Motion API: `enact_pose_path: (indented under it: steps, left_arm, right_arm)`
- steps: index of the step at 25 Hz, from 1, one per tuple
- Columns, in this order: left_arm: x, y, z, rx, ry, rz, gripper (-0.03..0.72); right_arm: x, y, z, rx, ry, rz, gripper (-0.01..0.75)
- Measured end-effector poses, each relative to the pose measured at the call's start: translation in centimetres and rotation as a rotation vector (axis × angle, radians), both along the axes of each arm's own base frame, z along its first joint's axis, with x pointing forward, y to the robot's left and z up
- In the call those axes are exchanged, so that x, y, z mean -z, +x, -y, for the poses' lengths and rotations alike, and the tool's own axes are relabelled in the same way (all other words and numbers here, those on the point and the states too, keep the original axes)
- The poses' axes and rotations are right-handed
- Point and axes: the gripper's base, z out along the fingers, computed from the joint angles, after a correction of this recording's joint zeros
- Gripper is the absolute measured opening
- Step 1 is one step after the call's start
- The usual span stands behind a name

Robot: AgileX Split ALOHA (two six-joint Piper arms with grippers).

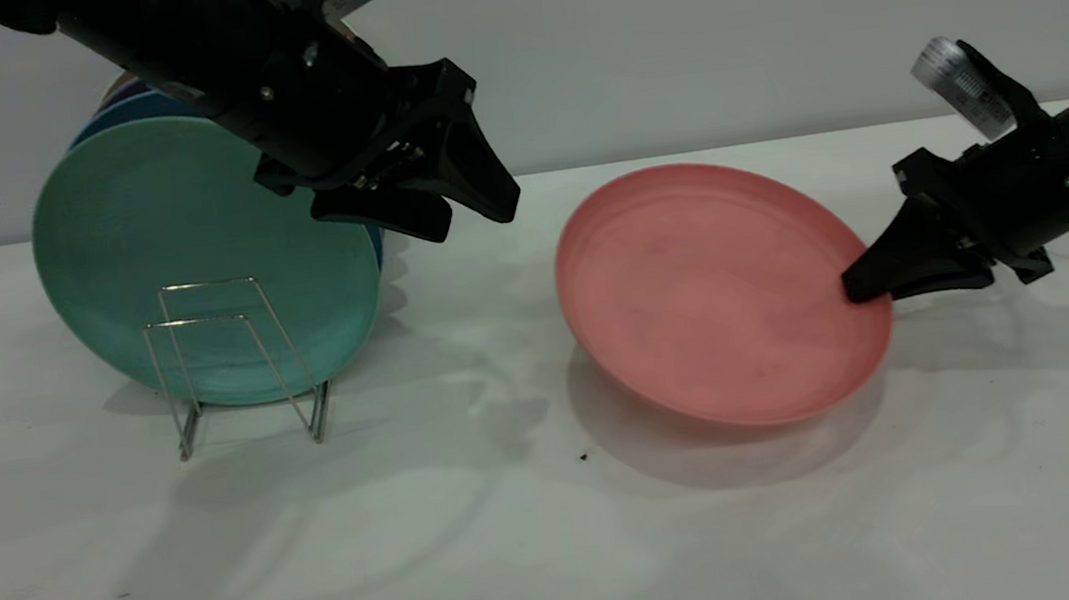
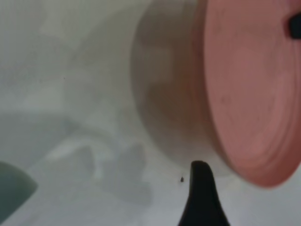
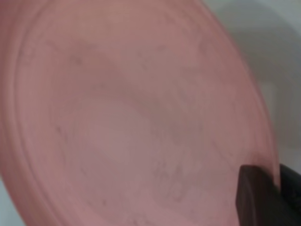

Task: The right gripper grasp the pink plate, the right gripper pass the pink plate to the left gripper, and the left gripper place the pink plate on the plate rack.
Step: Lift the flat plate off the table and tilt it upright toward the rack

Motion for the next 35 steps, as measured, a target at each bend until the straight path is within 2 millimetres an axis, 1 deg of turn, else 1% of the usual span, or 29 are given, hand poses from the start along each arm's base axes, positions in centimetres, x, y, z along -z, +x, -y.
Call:
enact_pose_path:
  steps: [5, 7, 12, 15, 19, 23, 25, 26, 28, 30, 31, 35]
  left_arm:
    - [-0.1, -0.1, 1.1, 0.006, -0.013, 0.03, 0.553]
    - [-0.1, -0.2, 1.2, 0.014, -0.012, 0.035, 0.553]
    - [-0.1, -0.2, 0.6, 0.022, -0.022, 0.007, 0.553]
    - [-0.1, -0.1, 0.5, 0.015, -0.021, 0.012, 0.553]
    - [0.0, 0.0, 0.5, 0.007, -0.02, 0.013, 0.553]
    - [0.8, 0.4, 1.1, -0.063, -0.057, 0.007, 0.547]
    - [1.3, 0.4, 1.8, -0.098, -0.076, 0.0, 0.52]
    - [1.5, 0.3, 2.2, -0.104, -0.079, -0.001, 0.495]
    - [1.8, 0.2, 2.7, -0.106, -0.082, -0.005, 0.431]
    - [1.8, 0.3, 2.8, -0.117, -0.077, 0.007, 0.349]
    - [1.8, 0.4, 2.7, -0.123, -0.072, 0.015, 0.331]
    - [1.9, 0.4, 2.7, -0.124, -0.071, 0.015, 0.33]
  right_arm:
    - [-0.5, 0.0, -2.8, -0.079, 0.035, 0.034, 0.014]
    - [-0.8, 0.1, -3.4, -0.111, 0.057, 0.044, 0.014]
    - [-1.2, 0.3, -2.8, -0.117, 0.071, 0.054, 0.014]
    - [-1.7, 0.2, -2.7, -0.132, 0.088, 0.065, 0.014]
    - [-2.7, 0.3, -2.9, -0.156, 0.112, 0.093, 0.014]
    - [-3.0, 0.2, -3.3, -0.166, 0.149, 0.097, 0.014]
    - [-3.1, 0.1, -3.8, -0.178, 0.158, 0.102, 0.014]
    - [-3.1, 0.1, -4.2, -0.187, 0.159, 0.103, 0.014]
    - [-3.1, 0.0, -4.6, -0.201, 0.158, 0.106, 0.014]
    - [-3.1, 0.0, -4.8, -0.21, 0.152, 0.113, 0.014]
    - [-3.1, 0.0, -4.8, -0.211, 0.152, 0.116, 0.015]
    - [-3.1, 0.0, -4.8, -0.215, 0.149, 0.123, 0.018]
